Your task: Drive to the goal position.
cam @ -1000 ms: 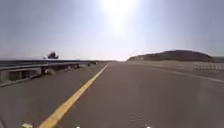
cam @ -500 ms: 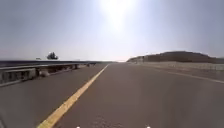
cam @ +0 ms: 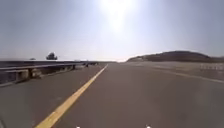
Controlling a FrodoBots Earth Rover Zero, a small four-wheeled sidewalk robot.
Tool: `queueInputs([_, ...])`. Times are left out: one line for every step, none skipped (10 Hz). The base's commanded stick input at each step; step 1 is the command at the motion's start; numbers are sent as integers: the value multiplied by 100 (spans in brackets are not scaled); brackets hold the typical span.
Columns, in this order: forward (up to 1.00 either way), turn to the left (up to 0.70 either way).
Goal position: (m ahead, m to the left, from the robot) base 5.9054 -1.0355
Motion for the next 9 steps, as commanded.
queueInputs([70,0])
queueInputs([70,0])
queueInputs([70,0])
queueInputs([70,0])
queueInputs([70,0])
queueInputs([70,0])
queueInputs([70,0])
queueInputs([70,0])
queueInputs([70,0])
